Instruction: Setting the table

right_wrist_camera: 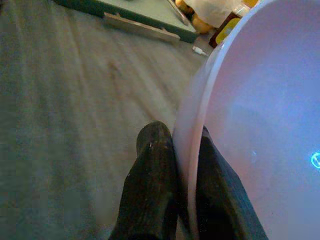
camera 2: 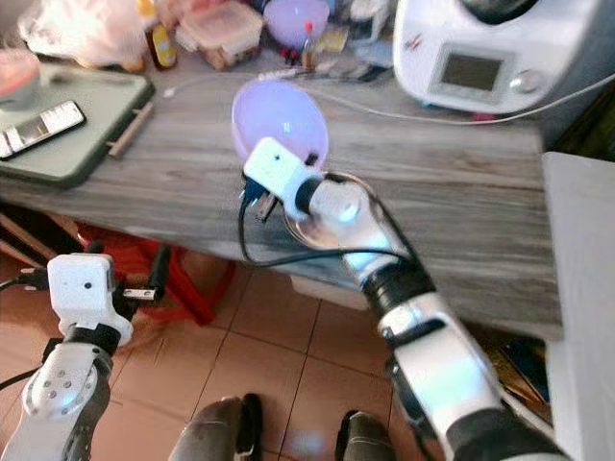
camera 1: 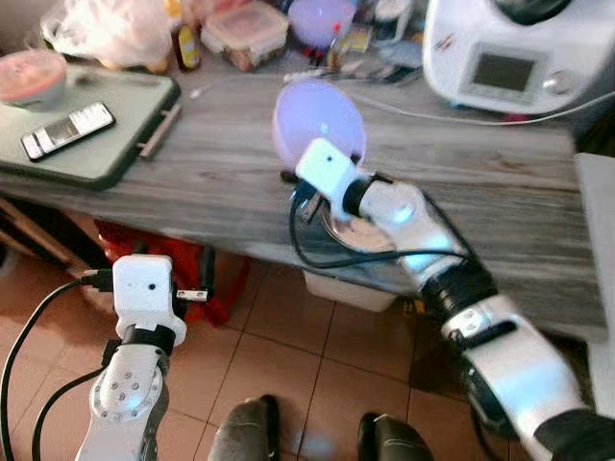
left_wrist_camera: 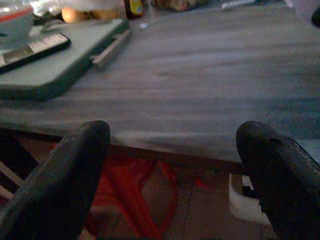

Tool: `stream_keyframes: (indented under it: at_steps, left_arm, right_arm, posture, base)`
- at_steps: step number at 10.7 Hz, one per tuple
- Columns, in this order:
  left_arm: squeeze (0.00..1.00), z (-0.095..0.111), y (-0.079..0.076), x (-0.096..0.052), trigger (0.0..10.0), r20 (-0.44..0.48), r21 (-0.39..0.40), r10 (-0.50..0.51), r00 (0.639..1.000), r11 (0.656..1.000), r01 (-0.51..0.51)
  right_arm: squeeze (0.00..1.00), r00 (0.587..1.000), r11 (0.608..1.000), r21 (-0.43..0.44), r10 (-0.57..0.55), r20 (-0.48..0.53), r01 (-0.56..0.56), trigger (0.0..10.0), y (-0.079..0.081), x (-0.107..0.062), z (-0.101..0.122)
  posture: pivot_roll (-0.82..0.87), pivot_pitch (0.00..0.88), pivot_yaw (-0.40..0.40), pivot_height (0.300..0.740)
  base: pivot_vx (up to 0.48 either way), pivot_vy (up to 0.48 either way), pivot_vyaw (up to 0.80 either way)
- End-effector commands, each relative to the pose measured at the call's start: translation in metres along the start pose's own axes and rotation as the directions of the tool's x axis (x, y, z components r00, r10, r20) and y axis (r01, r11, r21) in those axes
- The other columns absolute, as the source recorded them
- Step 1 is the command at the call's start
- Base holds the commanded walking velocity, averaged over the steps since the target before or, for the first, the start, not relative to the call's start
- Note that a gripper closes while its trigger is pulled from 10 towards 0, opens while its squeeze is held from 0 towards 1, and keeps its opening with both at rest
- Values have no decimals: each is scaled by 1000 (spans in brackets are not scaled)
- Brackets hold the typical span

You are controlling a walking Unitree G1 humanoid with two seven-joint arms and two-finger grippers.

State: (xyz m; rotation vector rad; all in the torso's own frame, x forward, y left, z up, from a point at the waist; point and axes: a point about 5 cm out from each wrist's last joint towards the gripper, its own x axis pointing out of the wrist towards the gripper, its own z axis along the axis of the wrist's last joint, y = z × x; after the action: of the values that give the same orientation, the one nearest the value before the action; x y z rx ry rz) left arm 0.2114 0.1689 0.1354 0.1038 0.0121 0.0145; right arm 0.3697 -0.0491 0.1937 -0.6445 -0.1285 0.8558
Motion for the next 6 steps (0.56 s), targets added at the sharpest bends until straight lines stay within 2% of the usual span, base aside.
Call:
stream_keyframes:
  at_steps: [1, 6]
  left_arm:
    - [0, 3, 1, -3, 10000, -1, 2, -10, 1000, 1000, 10]
    - [0, 2, 2, -13, 10000, -53, -26, -8, 999, 1000, 7]
  right_arm:
    - [0, 1000, 999, -44, 19, 17, -19, 10000, 1, 4, 6]
    - [0, 994, 985, -135, 109, -26, -111, 10000, 1, 7, -4]
  posture:
    - [157, 243, 74, 740]
    - [171, 277, 74, 740]
  base:
    - [0, 0, 0]
    - [0, 0, 0]
